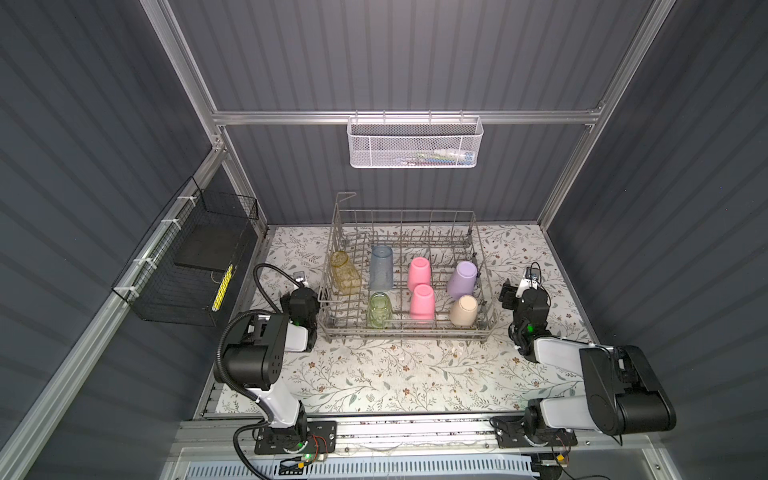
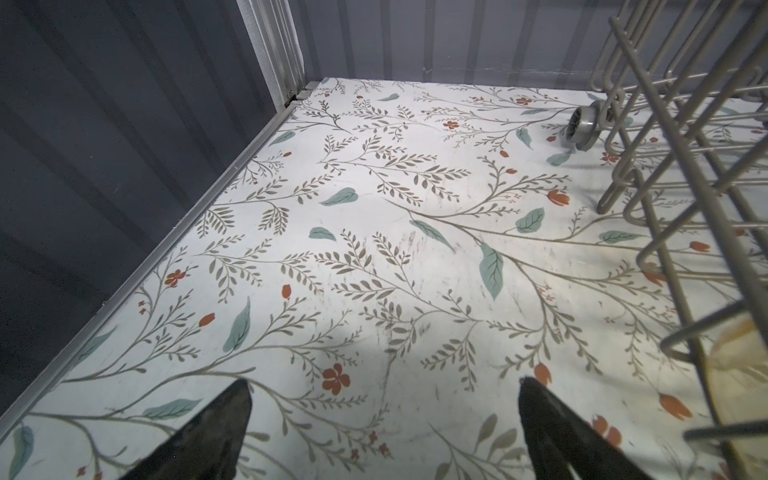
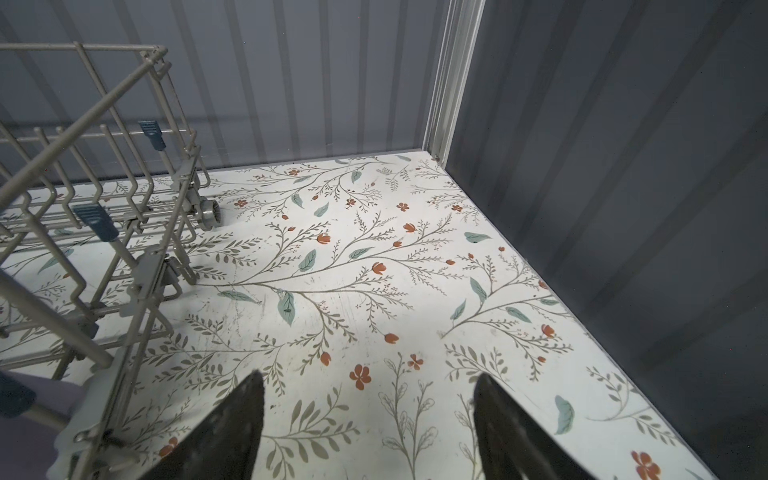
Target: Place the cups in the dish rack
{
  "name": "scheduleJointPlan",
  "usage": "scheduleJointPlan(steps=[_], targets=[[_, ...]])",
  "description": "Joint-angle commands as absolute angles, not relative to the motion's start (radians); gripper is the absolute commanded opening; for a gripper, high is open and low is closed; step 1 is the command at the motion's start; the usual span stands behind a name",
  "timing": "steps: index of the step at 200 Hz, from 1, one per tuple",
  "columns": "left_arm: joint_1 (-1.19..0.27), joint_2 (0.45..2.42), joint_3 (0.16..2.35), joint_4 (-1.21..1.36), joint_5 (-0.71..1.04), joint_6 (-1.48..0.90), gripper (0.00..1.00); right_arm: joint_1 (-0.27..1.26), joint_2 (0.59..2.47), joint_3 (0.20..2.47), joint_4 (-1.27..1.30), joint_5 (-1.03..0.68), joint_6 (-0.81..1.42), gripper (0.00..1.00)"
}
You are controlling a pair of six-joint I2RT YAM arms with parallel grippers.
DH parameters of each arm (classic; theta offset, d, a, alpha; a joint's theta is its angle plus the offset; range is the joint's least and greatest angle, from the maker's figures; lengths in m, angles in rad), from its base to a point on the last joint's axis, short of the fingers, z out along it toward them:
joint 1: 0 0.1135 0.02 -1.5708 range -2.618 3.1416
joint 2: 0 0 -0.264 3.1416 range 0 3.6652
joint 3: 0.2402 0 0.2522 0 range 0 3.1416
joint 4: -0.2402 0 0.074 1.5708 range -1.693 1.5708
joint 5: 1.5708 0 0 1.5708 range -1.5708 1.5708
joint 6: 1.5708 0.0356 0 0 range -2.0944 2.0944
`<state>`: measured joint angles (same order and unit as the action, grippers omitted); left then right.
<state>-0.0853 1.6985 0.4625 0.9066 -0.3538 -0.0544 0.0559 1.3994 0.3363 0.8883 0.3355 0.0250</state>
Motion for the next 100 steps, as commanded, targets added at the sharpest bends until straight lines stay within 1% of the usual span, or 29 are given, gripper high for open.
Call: scheduleJointPlan(steps=[1, 25, 34, 44, 79, 100], targets=[[-0.086, 1.712, 0.451, 0.943, -0.354, -0.035, 1.0, 0.021, 1.404, 0.329, 0.93, 0.278, 0.046, 0.8], [-0.086, 1.712, 0.451, 0.946, -0.355, -0.034, 1.0, -0.016, 1.443, 0.319, 0.975, 0.225, 0.078, 0.82], [-0.087, 1.713, 0.45, 0.946, -0.355, -0.034, 1.0, -0.021, 1.458, 0.305, 1.011, 0.214, 0.079, 0.85], [-0.086, 1.713, 0.449, 0.947, -0.355, -0.034, 1.0, -0.023, 1.465, 0.303, 1.029, 0.21, 0.078, 0.88], [-0.086, 1.713, 0.449, 0.946, -0.355, -0.033, 1.0, -0.025, 1.462, 0.306, 1.016, 0.209, 0.079, 0.91], [-0.086, 1.713, 0.449, 0.946, -0.355, -0.034, 1.0, -0.025, 1.463, 0.304, 1.022, 0.211, 0.078, 0.94]])
